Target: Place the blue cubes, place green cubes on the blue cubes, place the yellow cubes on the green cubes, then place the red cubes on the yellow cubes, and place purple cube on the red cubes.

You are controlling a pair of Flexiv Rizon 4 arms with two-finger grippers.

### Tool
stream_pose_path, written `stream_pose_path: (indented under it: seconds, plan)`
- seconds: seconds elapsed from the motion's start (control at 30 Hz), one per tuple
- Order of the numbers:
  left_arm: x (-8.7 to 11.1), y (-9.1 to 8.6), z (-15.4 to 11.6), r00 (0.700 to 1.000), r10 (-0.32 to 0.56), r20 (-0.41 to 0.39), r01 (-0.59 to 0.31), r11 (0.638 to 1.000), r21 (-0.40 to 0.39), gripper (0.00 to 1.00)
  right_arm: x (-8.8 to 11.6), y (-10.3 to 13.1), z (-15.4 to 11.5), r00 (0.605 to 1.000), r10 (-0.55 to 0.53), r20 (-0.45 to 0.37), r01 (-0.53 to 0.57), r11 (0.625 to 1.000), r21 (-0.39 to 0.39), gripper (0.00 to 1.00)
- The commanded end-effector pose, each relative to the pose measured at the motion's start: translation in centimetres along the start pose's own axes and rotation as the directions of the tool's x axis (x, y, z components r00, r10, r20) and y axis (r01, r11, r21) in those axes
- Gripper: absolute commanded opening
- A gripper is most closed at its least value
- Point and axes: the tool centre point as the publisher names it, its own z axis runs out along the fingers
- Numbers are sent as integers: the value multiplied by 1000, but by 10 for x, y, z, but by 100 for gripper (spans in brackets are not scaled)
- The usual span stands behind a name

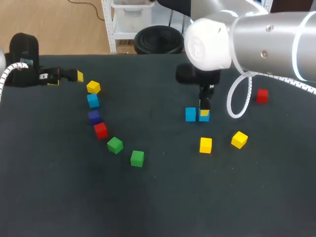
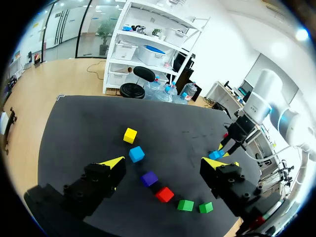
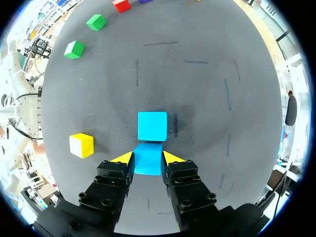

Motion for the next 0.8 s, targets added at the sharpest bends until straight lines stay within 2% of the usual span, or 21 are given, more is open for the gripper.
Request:
stream_pose_path:
  seconds: [0.03, 0.8]
  plan:
    - [0, -1, 0, 1000, -1, -2, 1, 1000, -3, 100, -1, -3, 3, 1000, 0, 5, 0, 1000, -3, 0]
    - [0, -1, 0, 1000, -1, -2, 1, 1000, -3, 100, -2, -8, 5, 1000, -4, 28, 4, 1000, 4, 0]
